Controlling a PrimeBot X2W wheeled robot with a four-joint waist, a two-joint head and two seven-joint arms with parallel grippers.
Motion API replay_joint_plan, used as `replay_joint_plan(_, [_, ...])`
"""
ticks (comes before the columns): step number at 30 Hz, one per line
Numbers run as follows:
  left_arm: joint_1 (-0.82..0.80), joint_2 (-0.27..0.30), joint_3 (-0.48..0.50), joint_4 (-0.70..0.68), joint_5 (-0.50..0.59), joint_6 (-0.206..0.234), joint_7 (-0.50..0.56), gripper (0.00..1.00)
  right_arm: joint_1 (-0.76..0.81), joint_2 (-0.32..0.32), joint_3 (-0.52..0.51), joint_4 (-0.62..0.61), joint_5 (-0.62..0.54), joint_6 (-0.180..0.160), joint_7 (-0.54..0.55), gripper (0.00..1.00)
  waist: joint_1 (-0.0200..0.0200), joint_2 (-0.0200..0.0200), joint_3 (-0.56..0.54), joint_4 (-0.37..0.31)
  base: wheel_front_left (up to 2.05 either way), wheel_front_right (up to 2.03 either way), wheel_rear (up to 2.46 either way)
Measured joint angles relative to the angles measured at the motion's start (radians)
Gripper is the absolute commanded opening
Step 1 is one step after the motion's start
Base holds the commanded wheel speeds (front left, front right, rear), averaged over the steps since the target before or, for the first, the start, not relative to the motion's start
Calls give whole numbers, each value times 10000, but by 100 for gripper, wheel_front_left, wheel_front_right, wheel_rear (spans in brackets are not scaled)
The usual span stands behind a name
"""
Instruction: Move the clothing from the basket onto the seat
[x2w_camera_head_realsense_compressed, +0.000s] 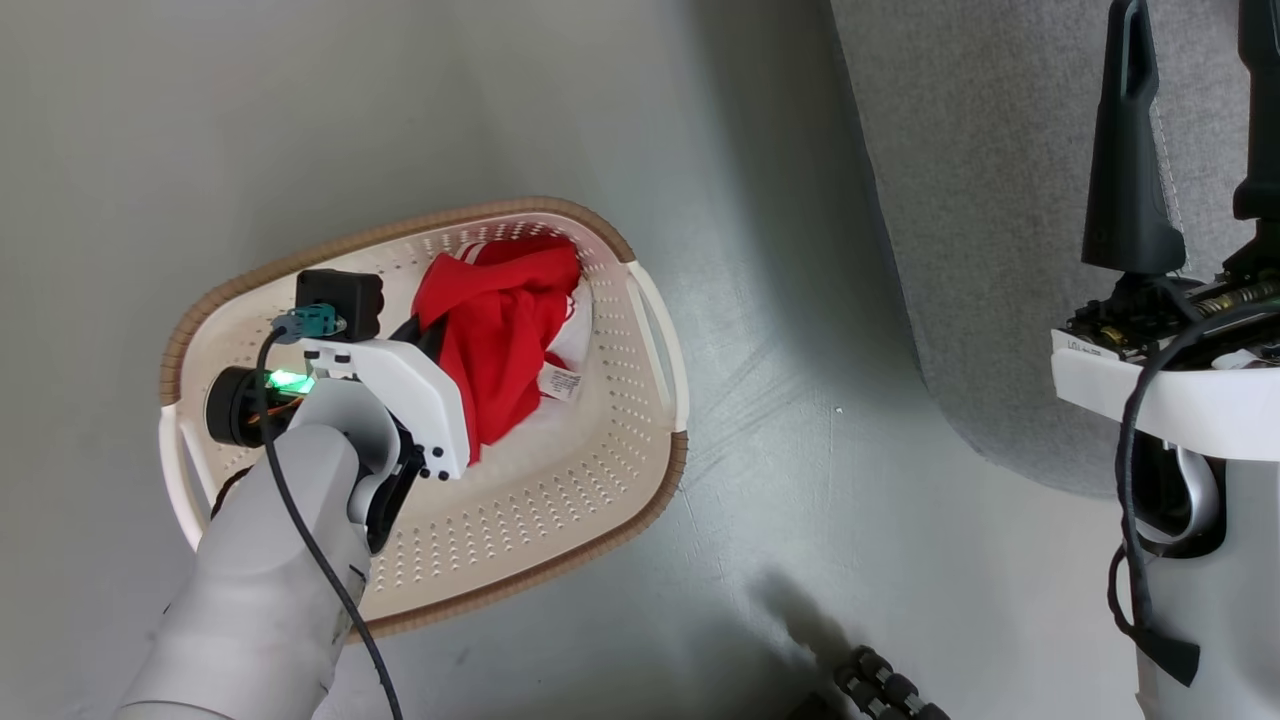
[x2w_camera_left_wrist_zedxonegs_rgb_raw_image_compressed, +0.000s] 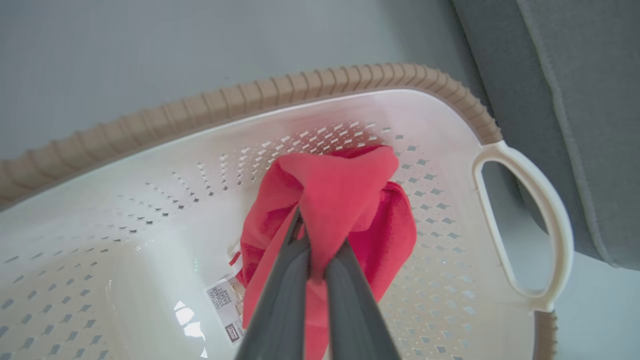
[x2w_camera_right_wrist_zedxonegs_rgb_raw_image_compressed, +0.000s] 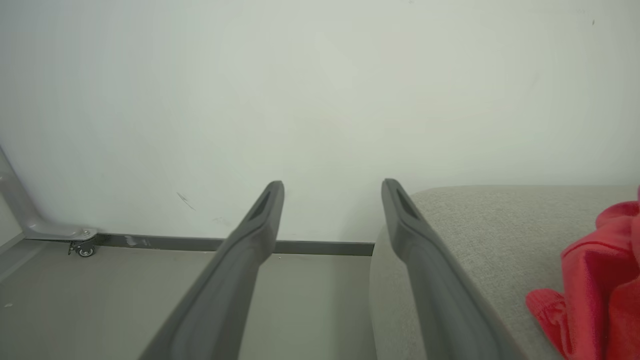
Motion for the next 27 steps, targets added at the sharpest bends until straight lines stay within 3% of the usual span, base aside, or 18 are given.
replay_joint_plan(14, [342,-52,192,-639,-430,-75,-1124,0,-94,-10,-102,537,-123,0,-102,100,1,0,-691,491,0,0,0])
replay_joint_plan(27, [732,-33,320,-1981,-953,-75,-1448,0,-153,-46,-192,1168,-453,0,-222,100,0,0,-1793,1074,0,0,0])
